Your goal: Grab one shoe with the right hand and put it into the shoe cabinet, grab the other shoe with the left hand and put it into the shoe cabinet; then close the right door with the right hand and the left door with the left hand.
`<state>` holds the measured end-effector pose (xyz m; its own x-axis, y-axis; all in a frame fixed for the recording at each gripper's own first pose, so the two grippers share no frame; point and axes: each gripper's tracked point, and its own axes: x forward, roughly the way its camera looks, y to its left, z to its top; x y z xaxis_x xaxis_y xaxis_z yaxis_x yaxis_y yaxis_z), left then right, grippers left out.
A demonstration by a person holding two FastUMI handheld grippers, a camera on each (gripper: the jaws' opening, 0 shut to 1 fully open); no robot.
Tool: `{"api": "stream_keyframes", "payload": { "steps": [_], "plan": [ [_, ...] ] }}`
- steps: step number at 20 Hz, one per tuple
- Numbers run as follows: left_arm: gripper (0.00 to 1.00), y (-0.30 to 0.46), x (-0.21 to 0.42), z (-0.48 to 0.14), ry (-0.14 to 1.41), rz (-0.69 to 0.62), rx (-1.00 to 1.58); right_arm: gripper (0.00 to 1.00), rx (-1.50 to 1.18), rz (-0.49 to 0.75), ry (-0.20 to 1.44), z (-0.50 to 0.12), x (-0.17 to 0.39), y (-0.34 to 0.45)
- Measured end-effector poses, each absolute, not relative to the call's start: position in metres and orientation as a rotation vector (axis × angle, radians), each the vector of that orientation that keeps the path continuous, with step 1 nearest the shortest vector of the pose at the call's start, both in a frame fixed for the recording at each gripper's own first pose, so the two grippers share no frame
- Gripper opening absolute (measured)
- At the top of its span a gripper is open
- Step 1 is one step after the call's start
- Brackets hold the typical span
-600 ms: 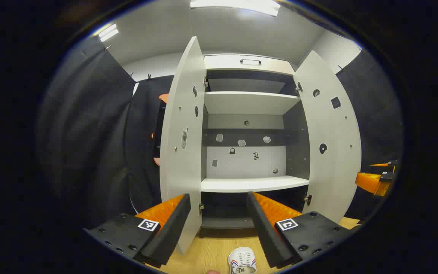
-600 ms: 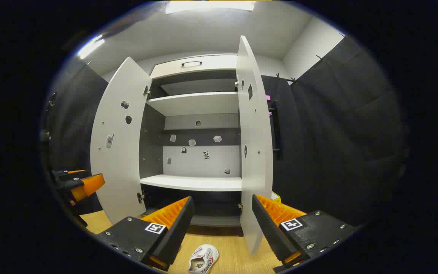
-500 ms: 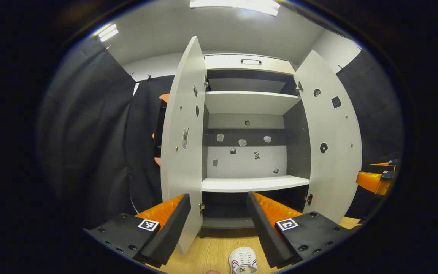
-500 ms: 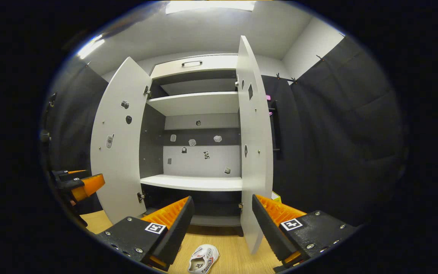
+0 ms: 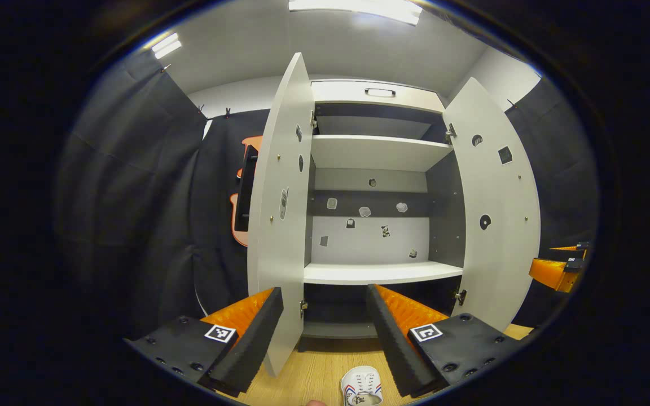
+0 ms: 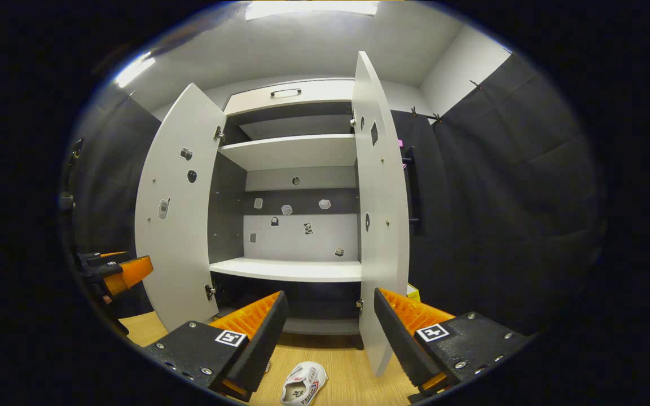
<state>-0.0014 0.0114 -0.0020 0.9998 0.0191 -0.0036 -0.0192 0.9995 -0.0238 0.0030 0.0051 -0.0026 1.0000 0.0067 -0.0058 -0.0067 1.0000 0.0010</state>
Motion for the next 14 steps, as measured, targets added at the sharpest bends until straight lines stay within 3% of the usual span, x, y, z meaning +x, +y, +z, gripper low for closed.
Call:
{"api": "stream_keyframes", "payload": {
  "steps": [14],
  "plan": [
    [0.96, 0.0134, -0.0029, -0.0024, 0.006, 0.020, -0.027, 0.94, -0.010, 0.016, 0.003, -0.0014, 0.0031, 0.0107]
  ]
}}
